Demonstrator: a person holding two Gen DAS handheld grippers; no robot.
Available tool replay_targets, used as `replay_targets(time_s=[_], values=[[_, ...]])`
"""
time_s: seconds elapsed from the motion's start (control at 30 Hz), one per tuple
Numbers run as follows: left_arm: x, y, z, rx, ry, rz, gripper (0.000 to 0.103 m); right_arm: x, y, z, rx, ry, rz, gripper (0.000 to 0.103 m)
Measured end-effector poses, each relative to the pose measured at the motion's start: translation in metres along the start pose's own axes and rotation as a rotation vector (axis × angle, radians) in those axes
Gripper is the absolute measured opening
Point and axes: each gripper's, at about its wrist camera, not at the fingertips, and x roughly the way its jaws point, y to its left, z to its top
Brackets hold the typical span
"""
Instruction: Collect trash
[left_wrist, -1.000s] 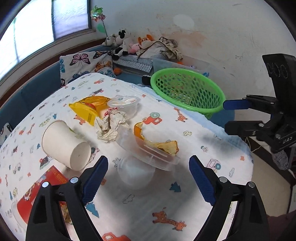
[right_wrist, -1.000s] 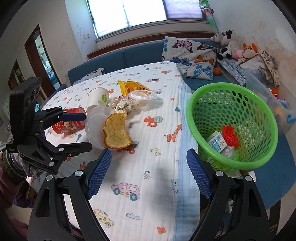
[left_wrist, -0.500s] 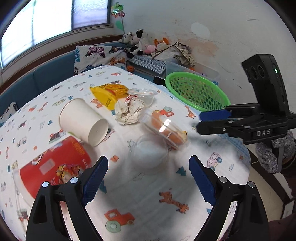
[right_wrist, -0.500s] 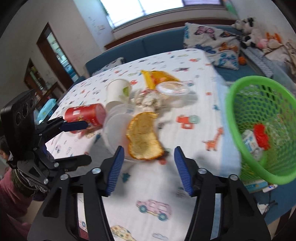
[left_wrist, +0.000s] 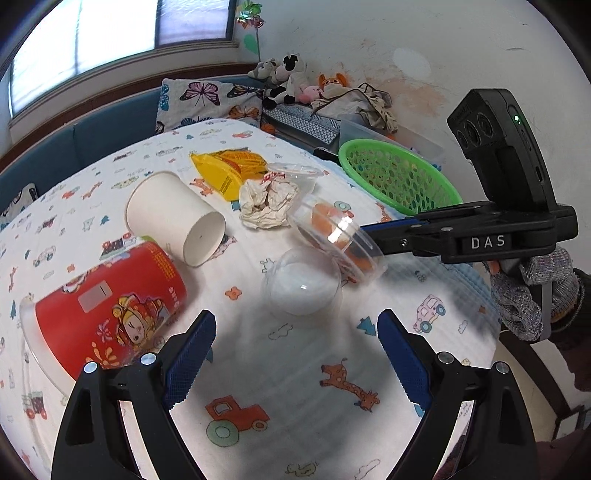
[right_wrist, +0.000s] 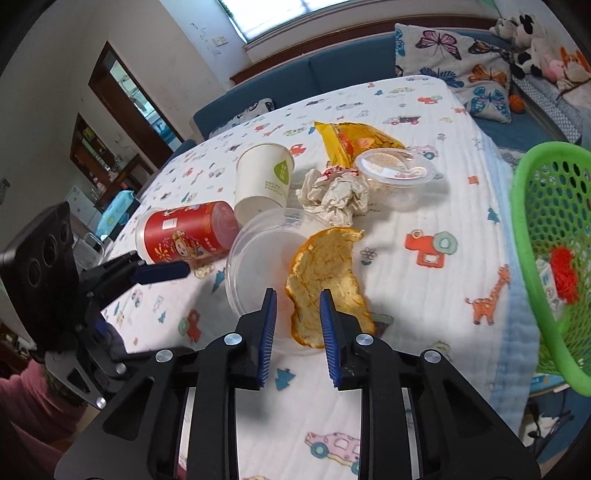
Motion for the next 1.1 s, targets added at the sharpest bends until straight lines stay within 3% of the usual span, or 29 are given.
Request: replay_targets(time_s=[0.17, 0.73, 0.83, 1.0, 1.07, 1.1], values=[[-0.001, 0.001, 0.000, -0.011, -0.005, 0.000, 0.086, 0.009, 0.001, 0.001, 0.011, 0.018, 0.015, 0.012], [0.009, -0.013, 0.026, -0.011, -0.020, -0.010, 0.086, -0.044, -0.008, -0.002, 0.073, -0.131, 0.020, 0.006], [0.011, -0.016, 0.033, -0.016, -0.028, -0.016, 0.082, -0.049, -0.007, -0.004, 0.059, -0.133, -0.011, 0.007], [0.011, -0.014, 0.034, -0.028, -0.022, -0.017, 0.075, -0.044, -0.004, -0.013, 0.031, -0.096, -0.050, 0.016], [0.012, -0.012, 0.033, -0.035, -0.014, -0.025, 0.072, -0.042, -0.002, -0.020, 0.022, -0.084, -0.055, 0.040], [0.012, -0.011, 0.032, -0.039, -0.011, -0.027, 0.072, -0.040, -0.003, -0.021, 0.018, -0.081, -0.061, 0.046]])
